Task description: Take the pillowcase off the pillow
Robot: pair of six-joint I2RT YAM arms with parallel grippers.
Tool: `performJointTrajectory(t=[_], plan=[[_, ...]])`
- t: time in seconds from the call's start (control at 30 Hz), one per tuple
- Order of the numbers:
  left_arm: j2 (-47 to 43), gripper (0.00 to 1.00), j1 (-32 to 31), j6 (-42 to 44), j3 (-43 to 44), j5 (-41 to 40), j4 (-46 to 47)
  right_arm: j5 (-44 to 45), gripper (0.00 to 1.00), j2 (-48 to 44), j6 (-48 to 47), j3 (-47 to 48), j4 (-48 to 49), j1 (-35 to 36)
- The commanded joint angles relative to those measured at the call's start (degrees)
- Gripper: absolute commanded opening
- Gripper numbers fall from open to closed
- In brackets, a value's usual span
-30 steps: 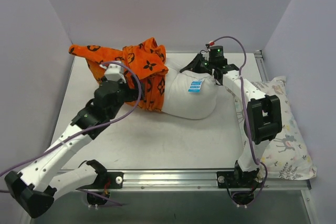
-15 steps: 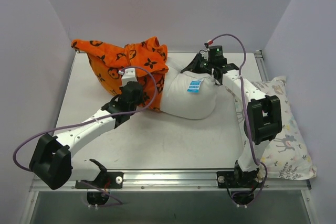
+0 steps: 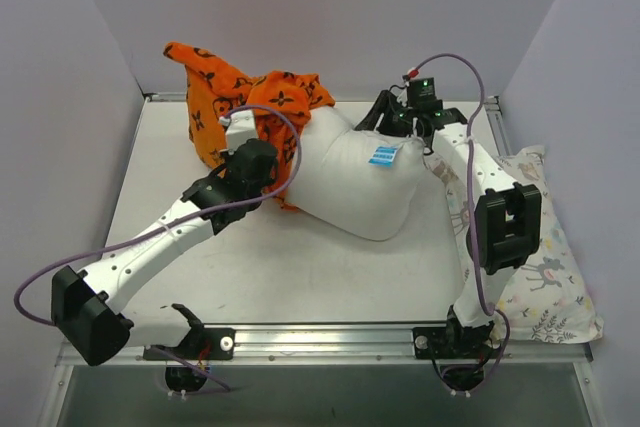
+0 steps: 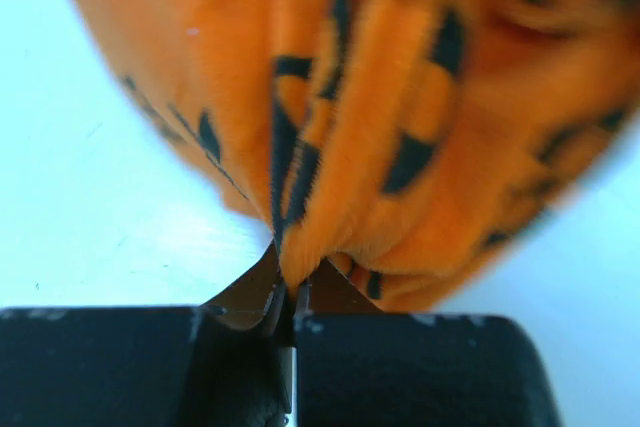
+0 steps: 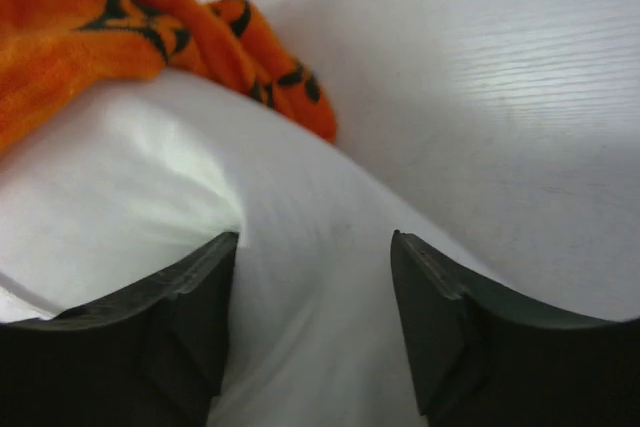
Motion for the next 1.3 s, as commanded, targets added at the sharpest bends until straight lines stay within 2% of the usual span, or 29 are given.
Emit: performJointTrajectory(t=[0.0, 0.07, 0.13, 0.17, 0.3, 0.4, 0.43, 0.53, 0.57, 0.6, 0.7, 0.73, 0.83, 1.07, 1.1, 1.13, 1.17, 1.2, 1.27], plan=[[-2.1, 0.00, -10.3, 4.6, 11.4, -11.0, -5.2, 9.5, 0.62, -2.4, -5.8, 3.9, -11.8, -1.2], [-0.8, 0.00, -16.6, 5.6, 15.4, -13.3, -6.3, 9.7, 0.74, -3.8, -6.3, 6.3, -13.3, -1.1], [0.4, 0.00, -17.5, 4.9, 17.6, -12.0, -7.7, 12.1, 0.81, -6.3, -7.8, 10.1, -16.0, -0.5], [1.3, 0.00, -17.5, 4.6, 18.4, -11.1, -7.8, 13.9, 0.93, -7.3, -8.2, 11.1, -16.4, -0.3], [4.3, 0.00, -16.3, 3.3, 17.7, -9.0, -7.8, 16.6, 0.99, -12.0, -9.6, 15.5, -19.0, 0.9], [5.7, 0.00, -13.2, 0.4, 14.0, -4.8, -7.5, 18.8, 1.00, -15.8, -14.5, 15.1, -21.2, 4.2], [5.7, 0.00, -12.4, -0.4, 12.9, -3.6, -7.3, 18.7, 1.00, -17.1, -16.9, 13.4, -21.5, 7.7], [3.4, 0.00, -9.1, -1.8, 6.2, 1.1, -4.2, 20.5, 1.00, -25.5, -21.2, -0.8, -19.7, 17.2], [2.8, 0.00, -8.5, -1.9, 5.2, 1.8, -3.5, 24.7, 1.00, -27.2, -22.4, -4.6, -18.9, 23.2], [1.5, 0.00, -7.9, -1.9, 4.5, 2.6, -2.9, 25.5, 1.00, -28.5, -24.4, -10.8, -17.9, 25.7], [-0.9, 0.00, -4.6, -1.6, 2.0, 6.1, -2.0, 29.9, 1.00, -31.8, -26.3, -19.0, -14.5, 31.9], [-1.4, 0.00, -4.0, -1.1, 1.6, 7.5, -1.7, 31.5, 1.00, -32.0, -26.6, -23.4, -13.0, 32.8], [-2.3, 0.00, -2.7, -0.5, 0.7, 9.1, -1.5, 32.8, 1.00, -31.0, -27.1, -27.9, -11.2, 33.5], [-1.4, 0.00, -2.4, -0.8, -1.2, 16.3, 0.8, 34.4, 1.00, -23.3, -27.8, -31.9, -5.6, 38.0], [-1.2, 0.00, -2.4, -0.8, -1.4, 16.9, 0.8, 34.2, 0.94, -21.8, -27.4, -31.8, -4.9, 37.9], [-0.9, 0.00, -2.4, -0.6, -1.4, 17.1, 0.9, 35.3, 0.82, -18.1, -26.4, -31.3, -5.1, 37.2], [-1.1, 0.00, -2.3, -0.4, -1.4, 17.0, 0.4, 36.6, 0.23, -16.3, -24.0, -29.4, -6.2, 36.9], [-1.3, 0.00, -1.8, 0.0, -1.2, 17.2, 0.2, 37.7, 0.00, -13.2, -22.8, -28.6, -7.5, 36.3], [-2.3, 0.00, 1.9, 0.3, -0.6, 19.1, -0.7, 41.1, 0.00, -11.8, -20.0, -25.8, -10.9, 34.3]])
